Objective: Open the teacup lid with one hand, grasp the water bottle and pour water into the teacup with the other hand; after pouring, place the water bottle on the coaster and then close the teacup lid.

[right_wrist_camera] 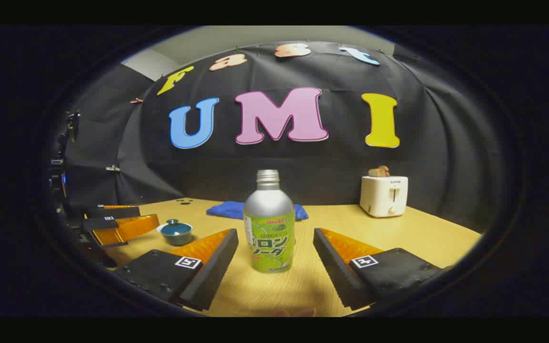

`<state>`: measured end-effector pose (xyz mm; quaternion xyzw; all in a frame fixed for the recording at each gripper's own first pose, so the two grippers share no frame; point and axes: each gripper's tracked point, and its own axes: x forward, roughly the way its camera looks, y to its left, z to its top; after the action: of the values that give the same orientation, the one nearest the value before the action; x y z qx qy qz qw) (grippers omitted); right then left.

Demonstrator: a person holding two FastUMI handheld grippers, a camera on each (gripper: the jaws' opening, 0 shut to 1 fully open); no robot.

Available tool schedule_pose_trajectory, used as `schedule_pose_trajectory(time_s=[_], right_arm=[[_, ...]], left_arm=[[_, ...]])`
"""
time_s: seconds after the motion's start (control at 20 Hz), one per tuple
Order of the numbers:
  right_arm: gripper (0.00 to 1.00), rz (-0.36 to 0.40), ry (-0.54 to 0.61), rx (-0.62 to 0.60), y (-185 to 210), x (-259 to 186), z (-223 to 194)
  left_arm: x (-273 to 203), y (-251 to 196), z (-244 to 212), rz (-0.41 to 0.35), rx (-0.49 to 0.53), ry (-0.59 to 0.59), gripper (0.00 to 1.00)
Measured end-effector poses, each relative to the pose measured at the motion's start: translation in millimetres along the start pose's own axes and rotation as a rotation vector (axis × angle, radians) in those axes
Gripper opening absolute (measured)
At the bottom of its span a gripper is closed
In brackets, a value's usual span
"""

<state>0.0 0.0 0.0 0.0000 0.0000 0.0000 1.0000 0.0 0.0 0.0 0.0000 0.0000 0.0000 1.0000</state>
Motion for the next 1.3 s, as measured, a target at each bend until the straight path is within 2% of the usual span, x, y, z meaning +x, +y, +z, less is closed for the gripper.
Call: schedule_pose_trajectory(time_s=[0.7, 0.9, 1.05, 1.15, 1.3], right_arm=[[0.98, -0.01, 0.01, -0.001, -3.2, 0.4, -1.9], [0.98, -0.011, 0.01, -0.001, -3.2, 0.4, -1.6], [0.98, -0.011, 0.01, -0.001, -3.1, 0.4, -1.7], [0.98, -0.011, 0.01, -0.001, -3.1, 0.5, -1.9], [0.98, -0.012, 0.01, 0.0, -3.3, 1.5, -1.9]], left_arm=[[-0.2, -1.0, -0.4, -0.031, 0.005, -0.004, 0.95], [-3.2, -2.1, -0.8, -0.105, 0.007, 0.004, 0.95], [6.1, 4.0, -10.4, -0.093, 0.01, 0.06, 0.9], [29.1, 8.3, -9.2, -0.079, 0.019, 0.092, 0.89], [38.2, 9.3, -12.6, -0.089, 0.046, 0.109, 0.89]])
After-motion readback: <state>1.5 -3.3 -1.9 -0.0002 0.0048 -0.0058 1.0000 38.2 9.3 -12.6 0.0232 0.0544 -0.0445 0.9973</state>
